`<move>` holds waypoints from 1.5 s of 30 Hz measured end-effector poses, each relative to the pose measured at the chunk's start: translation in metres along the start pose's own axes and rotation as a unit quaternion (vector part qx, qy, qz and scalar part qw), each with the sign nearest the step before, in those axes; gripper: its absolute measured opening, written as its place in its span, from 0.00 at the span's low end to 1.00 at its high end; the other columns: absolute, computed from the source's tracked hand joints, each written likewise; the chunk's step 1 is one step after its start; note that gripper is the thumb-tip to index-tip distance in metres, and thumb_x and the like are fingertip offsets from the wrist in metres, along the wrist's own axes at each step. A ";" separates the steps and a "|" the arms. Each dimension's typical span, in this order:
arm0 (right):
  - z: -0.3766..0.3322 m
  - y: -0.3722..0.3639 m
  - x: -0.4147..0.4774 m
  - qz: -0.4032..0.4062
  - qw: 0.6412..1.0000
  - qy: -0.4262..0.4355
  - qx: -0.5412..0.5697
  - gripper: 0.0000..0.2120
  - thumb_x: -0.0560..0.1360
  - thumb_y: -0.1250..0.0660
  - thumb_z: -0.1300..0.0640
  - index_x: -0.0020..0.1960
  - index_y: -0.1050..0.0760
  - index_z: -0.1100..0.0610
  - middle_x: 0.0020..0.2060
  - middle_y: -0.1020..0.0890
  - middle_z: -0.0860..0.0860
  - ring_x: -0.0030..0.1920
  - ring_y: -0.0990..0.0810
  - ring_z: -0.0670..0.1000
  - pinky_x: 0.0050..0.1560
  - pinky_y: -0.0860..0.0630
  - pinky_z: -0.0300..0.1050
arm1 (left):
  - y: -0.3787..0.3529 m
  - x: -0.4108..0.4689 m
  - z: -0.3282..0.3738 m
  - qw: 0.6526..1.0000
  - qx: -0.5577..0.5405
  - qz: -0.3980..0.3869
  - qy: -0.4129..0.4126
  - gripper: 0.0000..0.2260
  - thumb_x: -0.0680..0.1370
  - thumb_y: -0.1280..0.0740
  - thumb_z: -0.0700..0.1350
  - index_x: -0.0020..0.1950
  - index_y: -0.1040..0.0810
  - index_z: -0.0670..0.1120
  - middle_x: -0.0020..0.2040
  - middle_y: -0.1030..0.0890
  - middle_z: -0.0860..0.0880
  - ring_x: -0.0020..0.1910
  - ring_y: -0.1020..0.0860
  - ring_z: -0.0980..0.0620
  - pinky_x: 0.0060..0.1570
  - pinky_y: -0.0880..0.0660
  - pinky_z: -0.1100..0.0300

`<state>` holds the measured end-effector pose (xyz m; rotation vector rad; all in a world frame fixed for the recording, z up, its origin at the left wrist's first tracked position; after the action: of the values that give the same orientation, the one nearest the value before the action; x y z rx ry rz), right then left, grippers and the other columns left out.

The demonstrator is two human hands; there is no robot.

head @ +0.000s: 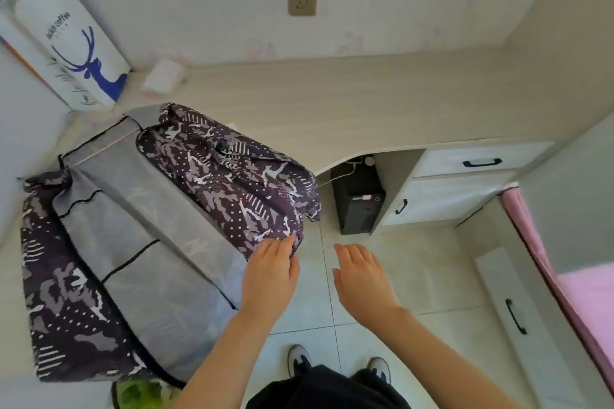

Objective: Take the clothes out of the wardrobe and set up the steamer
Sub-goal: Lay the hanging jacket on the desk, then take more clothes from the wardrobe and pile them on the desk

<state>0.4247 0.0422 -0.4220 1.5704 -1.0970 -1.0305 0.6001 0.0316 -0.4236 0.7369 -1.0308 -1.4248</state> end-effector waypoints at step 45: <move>0.451 0.052 -0.440 0.121 0.851 -0.510 0.042 0.20 0.71 0.32 0.61 0.62 0.26 0.64 0.54 0.19 0.58 0.59 0.22 0.61 0.60 0.25 0.55 | -0.266 -0.078 0.596 0.865 -0.029 -0.215 -0.453 0.20 0.76 0.34 0.44 0.68 0.28 0.43 0.62 0.22 0.48 0.61 0.26 0.49 0.57 0.27 0.55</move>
<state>-0.1236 0.3573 -0.4159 0.8297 -1.9988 -1.7081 -0.0365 0.1955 -0.4272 0.2108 -1.5777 -2.2804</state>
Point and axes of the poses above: each hand's wrist, its own x-axis towards the middle knuckle, its own y-axis out of the back of the hand, z = x × y, the point moved 1 cm from there along x, towards the middle knuckle
